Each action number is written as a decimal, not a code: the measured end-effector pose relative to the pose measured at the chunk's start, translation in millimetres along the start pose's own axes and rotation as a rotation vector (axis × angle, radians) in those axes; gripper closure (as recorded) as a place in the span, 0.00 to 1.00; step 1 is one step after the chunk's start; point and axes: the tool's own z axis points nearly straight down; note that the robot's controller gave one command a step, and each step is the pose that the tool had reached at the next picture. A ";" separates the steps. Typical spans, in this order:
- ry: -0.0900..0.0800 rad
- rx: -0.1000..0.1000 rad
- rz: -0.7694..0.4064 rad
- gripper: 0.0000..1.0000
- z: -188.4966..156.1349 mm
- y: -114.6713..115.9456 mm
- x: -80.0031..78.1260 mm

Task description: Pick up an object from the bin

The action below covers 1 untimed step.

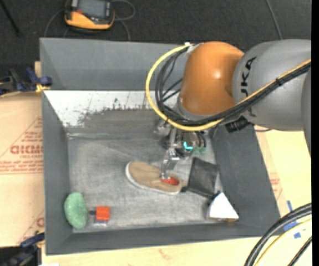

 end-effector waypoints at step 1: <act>-0.006 0.000 0.001 0.00 -4.3 -0.1 -1.0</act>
Offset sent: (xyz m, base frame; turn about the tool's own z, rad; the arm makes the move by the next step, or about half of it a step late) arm -0.0631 0.0096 -0.1140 0.0802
